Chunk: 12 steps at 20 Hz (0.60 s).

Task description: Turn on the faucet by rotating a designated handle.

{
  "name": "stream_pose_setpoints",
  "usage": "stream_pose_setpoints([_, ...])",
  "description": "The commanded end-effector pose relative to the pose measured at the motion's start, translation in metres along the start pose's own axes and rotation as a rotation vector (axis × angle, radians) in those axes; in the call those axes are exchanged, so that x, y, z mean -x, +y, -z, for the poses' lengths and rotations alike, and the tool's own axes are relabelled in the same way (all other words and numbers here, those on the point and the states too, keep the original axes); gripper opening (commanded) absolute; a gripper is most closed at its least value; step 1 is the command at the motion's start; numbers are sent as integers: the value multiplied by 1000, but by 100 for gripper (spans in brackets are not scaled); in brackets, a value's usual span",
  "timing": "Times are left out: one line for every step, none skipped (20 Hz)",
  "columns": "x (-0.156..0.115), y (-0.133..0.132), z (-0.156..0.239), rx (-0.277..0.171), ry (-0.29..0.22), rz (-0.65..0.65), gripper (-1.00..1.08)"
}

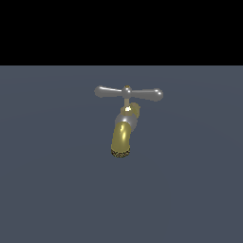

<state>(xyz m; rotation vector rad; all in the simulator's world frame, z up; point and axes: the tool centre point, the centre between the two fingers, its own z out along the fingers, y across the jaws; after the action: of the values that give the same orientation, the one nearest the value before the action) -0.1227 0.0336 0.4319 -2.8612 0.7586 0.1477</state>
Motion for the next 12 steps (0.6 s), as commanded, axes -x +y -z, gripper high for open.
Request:
stream_pose_setpoints([-14, -8, -8, -7, -7, -72, -100])
stream_pose_setpoints([-19, -12, -11, -8, -9, -101, -100])
stream_pose_setpoints([-24, -15, -15, -9, -12, -130, -100])
stream_pose_setpoints([-30, -18, -18, -10, -13, -158, -100])
stream_pose_setpoints([-35, -21, -22, -11, -15, -187, -100])
stream_pose_setpoints([-40, -24, -26, -12, -17, -216, -100])
stream_pose_setpoints([-46, -27, -30, -12, -18, -245, -100])
stream_pose_setpoints([-51, -30, -34, -11, -19, -274, -100])
stream_pose_setpoints([-56, -33, -38, -11, -19, -303, -100])
stream_pose_setpoints([-62, -35, -42, -10, -19, -332, -100])
stream_pose_setpoints([-67, -38, -46, -10, -19, -361, -100])
stream_pose_setpoints([-72, -41, -51, -9, -19, -390, -100])
